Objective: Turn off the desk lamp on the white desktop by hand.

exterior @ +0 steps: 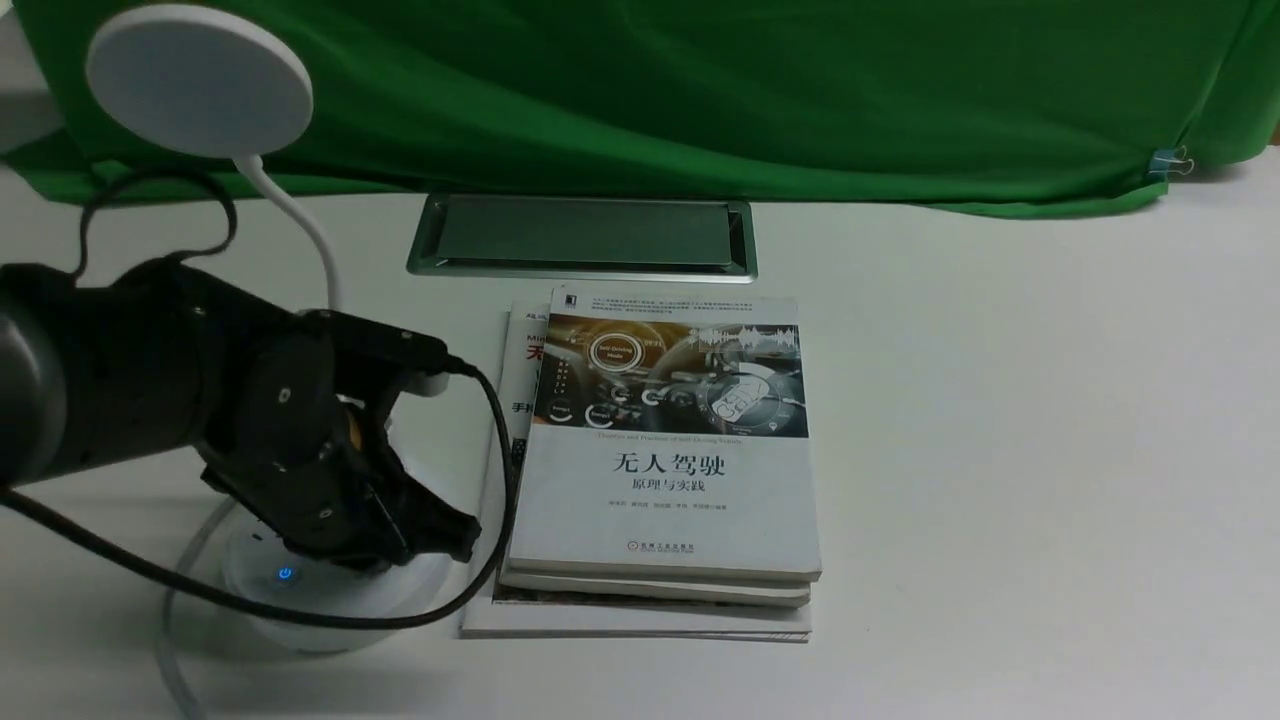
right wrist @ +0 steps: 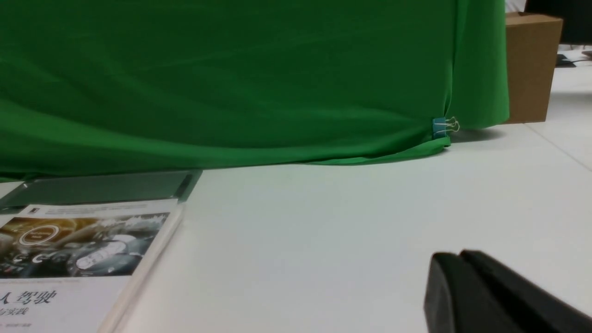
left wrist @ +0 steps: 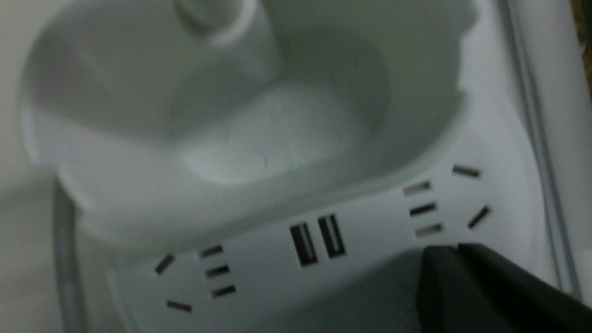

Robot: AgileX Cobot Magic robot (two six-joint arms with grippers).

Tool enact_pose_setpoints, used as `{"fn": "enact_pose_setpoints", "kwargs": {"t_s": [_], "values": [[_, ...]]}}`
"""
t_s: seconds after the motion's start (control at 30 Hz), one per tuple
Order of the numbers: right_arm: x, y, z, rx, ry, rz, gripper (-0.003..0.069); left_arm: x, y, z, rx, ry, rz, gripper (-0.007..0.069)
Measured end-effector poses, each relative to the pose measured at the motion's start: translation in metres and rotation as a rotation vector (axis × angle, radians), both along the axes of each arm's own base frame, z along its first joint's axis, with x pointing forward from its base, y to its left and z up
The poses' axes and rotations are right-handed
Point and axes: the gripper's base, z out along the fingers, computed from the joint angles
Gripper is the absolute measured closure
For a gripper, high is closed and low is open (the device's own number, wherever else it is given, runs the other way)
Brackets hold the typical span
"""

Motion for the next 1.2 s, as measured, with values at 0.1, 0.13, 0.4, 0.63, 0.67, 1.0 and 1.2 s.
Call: {"fn": "enact_pose_setpoints", "kwargs": {"t_s": [0.1, 0.13, 0.4, 0.63, 0.67, 1.0, 1.2], "values": [[0.0, 0.0, 0.0, 0.0, 0.0, 0.0, 0.0622, -0.003, 0.001, 0.006, -0.012, -0.014, 0.004, 0.062], [0.0, 0.0, 0.0, 0.0, 0.0, 0.0, 0.0622, -0.005, 0.001, 0.008, -0.014, -0.013, 0.007, 0.062], [0.0, 0.0, 0.0, 0.0, 0.0, 0.0, 0.0622, -0.039, 0.014, 0.089, -0.128, -0.262, 0.016, 0.062], [0.0, 0.0, 0.0, 0.0, 0.0, 0.0, 0.0622, -0.111, 0.038, 0.16, -0.316, -0.56, 0.038, 0.062], [0.0, 0.0, 0.0, 0.0, 0.0, 0.0, 0.0622, -0.127, 0.044, 0.167, -0.359, -0.621, 0.047, 0.062], [0.0, 0.0, 0.0, 0.0, 0.0, 0.0, 0.0622, -0.21, 0.078, 0.195, -0.513, -1.102, 0.016, 0.062], [0.0, 0.0, 0.0, 0.0, 0.0, 0.0, 0.0622, -0.223, 0.084, 0.2, -0.534, -1.18, 0.01, 0.062]]}}
